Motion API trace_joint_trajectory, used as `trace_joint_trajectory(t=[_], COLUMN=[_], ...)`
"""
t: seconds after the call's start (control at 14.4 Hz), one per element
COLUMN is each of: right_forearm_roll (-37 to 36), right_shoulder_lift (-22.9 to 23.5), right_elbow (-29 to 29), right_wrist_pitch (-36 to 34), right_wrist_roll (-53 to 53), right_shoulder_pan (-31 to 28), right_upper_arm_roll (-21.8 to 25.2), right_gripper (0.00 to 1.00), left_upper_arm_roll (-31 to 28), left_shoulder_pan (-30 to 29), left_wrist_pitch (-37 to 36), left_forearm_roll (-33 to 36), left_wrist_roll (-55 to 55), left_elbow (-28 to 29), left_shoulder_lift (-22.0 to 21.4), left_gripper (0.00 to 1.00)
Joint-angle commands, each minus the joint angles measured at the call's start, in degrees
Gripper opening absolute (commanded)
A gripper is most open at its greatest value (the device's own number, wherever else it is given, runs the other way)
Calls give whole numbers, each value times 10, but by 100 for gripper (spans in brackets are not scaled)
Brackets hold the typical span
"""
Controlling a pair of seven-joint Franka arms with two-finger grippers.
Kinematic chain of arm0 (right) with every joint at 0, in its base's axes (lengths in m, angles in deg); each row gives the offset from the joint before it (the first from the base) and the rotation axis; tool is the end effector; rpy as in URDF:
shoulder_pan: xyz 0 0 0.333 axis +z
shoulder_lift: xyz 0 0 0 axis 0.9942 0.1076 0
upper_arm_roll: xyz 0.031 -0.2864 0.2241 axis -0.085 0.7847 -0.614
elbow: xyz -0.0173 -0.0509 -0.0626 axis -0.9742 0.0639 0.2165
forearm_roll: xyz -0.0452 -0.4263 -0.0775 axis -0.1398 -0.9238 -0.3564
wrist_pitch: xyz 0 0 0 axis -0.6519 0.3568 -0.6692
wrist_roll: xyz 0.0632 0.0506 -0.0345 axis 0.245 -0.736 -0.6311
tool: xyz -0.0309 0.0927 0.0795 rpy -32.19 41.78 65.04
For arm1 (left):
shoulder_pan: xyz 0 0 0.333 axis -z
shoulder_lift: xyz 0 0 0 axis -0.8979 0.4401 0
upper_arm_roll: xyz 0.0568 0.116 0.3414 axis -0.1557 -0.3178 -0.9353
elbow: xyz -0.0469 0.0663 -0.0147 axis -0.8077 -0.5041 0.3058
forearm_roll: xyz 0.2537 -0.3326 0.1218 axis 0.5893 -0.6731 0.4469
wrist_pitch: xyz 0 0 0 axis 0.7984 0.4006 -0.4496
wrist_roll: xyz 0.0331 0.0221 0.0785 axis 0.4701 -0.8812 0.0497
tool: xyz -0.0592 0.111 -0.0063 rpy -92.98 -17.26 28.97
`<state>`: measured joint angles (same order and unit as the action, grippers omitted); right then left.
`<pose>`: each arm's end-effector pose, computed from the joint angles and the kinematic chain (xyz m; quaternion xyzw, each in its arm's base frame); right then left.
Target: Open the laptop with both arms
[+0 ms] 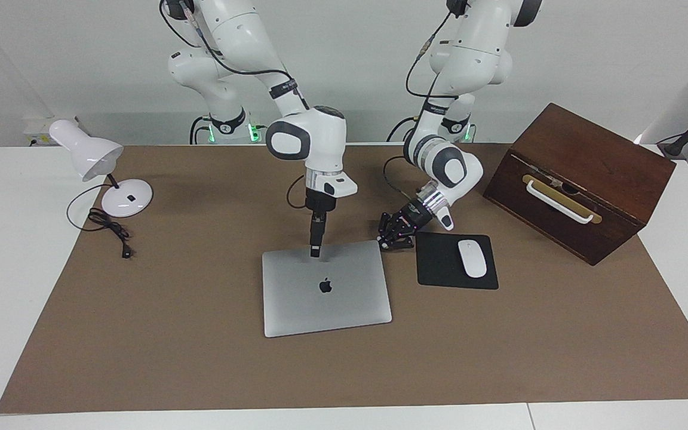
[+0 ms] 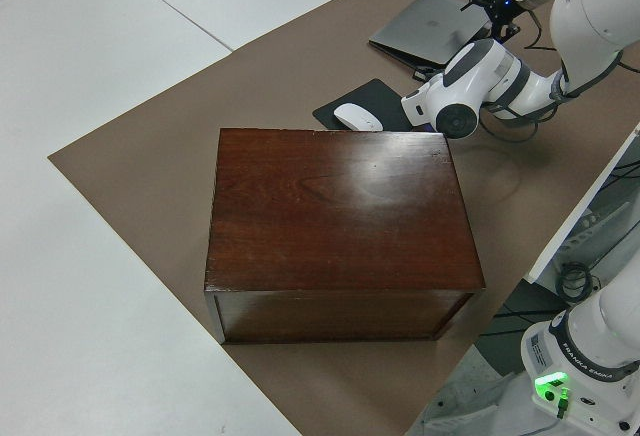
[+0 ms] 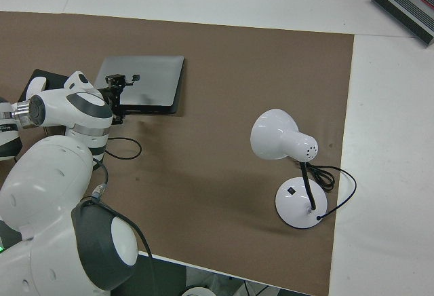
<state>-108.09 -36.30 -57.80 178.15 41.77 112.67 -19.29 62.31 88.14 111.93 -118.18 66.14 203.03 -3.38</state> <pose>0.5540 0.3562 0.3223 0.7121 0.6445 0.1592 0.2284 0.5093 -0.2723 0.2170 0.4708 0.6946 -0.2507 0.4827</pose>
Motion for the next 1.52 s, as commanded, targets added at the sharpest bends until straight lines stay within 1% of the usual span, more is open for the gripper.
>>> trace_joint_trajectory(t=[0.0, 0.28, 0.42, 0.76, 0.97, 1.46], right_forearm_roll=[-17, -26, -44, -49, -55, -55], right_shoulder_lift=[-2, 17, 18, 26, 26, 25], right_elbow=[-3, 2, 3, 22, 22, 21], right_wrist_pitch=[11, 12, 14, 14, 14, 6], right_wrist_roll=[-17, -40, -57, -61, -61, -64], right_shoulder_pan=[-3, 7, 6, 0, -5, 1], right_upper_arm_roll=[-2, -2, -2, -1, -1, -1], right_gripper=[100, 100, 100, 100, 100, 100], left_upper_arm_roll=[-2, 4, 6, 6, 6, 5], left_shoulder_pan=[8, 9, 9, 9, 5, 1], left_wrist_pitch=[15, 22, 23, 24, 16, 13], left_forearm_roll=[-20, -22, -26, -27, -27, -27], left_wrist_roll=[-10, -11, -11, -11, -23, -27], left_elbow=[-14, -24, -25, -29, -30, -35], left_shoulder_lift=[11, 20, 23, 33, 45, 52], left_gripper=[0, 0, 0, 0, 0, 0])
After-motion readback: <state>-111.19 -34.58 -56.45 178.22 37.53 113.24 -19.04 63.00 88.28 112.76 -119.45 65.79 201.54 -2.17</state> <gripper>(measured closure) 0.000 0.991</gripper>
